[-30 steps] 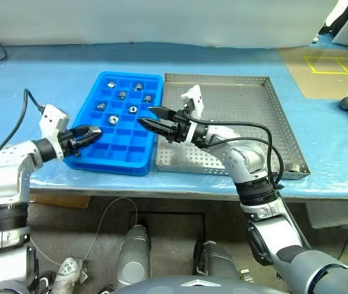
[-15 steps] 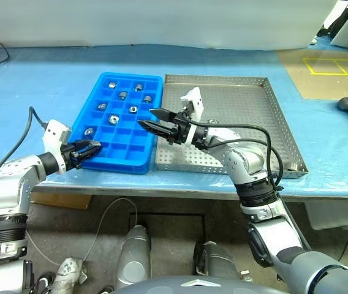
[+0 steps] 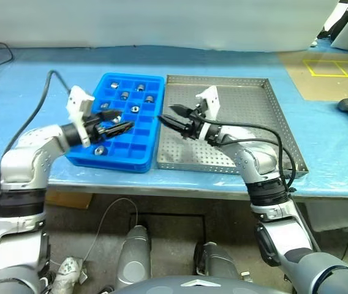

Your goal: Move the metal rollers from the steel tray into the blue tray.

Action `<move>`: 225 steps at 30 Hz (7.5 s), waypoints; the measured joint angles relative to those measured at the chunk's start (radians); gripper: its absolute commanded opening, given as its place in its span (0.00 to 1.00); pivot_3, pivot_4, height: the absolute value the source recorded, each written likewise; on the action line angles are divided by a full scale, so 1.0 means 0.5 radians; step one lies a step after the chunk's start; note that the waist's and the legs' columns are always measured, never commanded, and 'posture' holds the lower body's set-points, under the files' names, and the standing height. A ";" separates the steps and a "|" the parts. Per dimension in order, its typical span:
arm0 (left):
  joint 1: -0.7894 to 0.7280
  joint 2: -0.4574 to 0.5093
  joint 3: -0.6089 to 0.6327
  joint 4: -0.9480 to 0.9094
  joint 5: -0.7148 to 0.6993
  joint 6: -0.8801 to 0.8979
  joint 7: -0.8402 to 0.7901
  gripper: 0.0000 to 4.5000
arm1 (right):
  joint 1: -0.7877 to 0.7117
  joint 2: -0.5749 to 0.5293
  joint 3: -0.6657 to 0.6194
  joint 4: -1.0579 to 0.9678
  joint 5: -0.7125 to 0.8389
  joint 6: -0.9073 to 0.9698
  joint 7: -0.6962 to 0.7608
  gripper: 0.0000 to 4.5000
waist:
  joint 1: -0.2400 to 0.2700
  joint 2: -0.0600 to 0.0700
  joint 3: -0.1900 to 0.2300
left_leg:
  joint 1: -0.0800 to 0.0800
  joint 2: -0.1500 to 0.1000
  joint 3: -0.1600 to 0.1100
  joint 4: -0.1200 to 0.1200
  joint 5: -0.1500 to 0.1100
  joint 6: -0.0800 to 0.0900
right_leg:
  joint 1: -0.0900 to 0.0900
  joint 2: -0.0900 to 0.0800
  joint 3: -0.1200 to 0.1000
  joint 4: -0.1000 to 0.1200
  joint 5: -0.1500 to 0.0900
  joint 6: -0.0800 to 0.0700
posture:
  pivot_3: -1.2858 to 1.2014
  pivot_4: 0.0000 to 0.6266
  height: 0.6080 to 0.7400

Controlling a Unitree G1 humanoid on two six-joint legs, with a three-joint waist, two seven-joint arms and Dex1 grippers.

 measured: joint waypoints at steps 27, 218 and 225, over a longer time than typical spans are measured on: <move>-0.016 -0.294 -0.326 0.286 0.087 -0.226 0.027 0.83 | 0.189 -0.189 -0.278 0.507 -0.431 -0.200 -0.406 0.99 | -0.099 0.000 0.000 | -0.003 0.001 0.003 0.021 -0.007 0.013 | 0.006 0.005 0.000 -0.001 0.000 -0.003 | 0.52 0.24 1.00; 0.089 -0.195 -0.009 0.375 -0.036 -0.247 0.297 0.83 | -0.517 0.287 -0.301 1.350 -0.543 -0.799 -0.253 0.37 | -0.140 -0.001 0.000 | -0.008 0.006 -0.002 0.030 -0.003 0.005 | -0.011 0.016 0.000 0.030 -0.005 -0.015 | 0.59 0.24 1.00; 0.284 -0.111 0.130 0.120 -0.103 -0.160 0.407 0.83 | -0.595 0.539 -0.141 1.223 -0.502 -0.670 -0.050 0.37 | -0.099 -0.001 0.001 | -0.006 0.007 -0.006 0.016 -0.003 0.005 | -0.014 0.018 -0.001 0.027 -0.010 -0.022 | 0.65 0.24 1.00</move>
